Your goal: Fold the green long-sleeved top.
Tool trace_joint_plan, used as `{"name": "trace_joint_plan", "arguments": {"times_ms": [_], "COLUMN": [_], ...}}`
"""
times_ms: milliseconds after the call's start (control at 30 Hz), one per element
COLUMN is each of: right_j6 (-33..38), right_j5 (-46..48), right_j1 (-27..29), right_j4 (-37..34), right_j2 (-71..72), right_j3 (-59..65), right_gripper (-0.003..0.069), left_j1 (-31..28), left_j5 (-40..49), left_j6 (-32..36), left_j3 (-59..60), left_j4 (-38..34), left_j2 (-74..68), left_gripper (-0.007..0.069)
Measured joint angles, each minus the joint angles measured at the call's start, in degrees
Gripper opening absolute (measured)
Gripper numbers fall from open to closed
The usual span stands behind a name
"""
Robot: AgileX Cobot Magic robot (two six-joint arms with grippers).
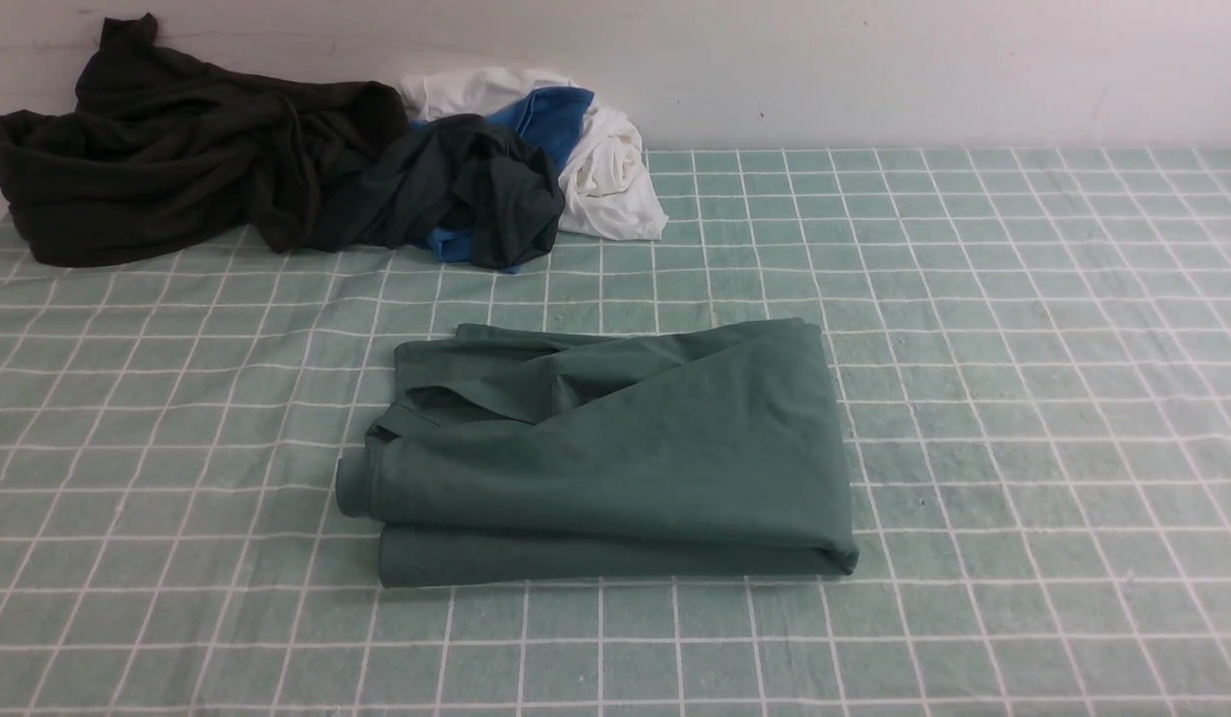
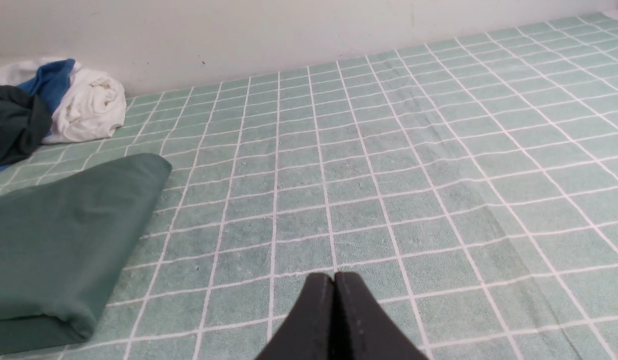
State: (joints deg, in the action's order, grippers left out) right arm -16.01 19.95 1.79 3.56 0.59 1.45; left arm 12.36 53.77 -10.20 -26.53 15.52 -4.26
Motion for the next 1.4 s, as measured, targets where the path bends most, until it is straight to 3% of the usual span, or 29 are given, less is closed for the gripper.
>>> {"name": "trace_joint_plan", "arguments": {"times_ms": [1167, 1400], "right_j6": [1.0, -0.1], "right_j5": [0.2, 0.2], "right_j1": [0.0, 0.0], "right_j4": [0.2, 0.2], "right_j2": [0.0, 0.0], "right_j3": [0.0, 0.0], "right_gripper": [-0.0014, -0.0014], "left_j1": [0.0, -1.4], "left_j5": [-1.5, -18.8], "left_j6": [-0.2, 0.0], "left_j3": [0.8, 8.2], "left_j4": [-0.1, -1.4], "left_j2": [0.0, 1.0], "left_gripper": [-0.0003, -0.0003]}}
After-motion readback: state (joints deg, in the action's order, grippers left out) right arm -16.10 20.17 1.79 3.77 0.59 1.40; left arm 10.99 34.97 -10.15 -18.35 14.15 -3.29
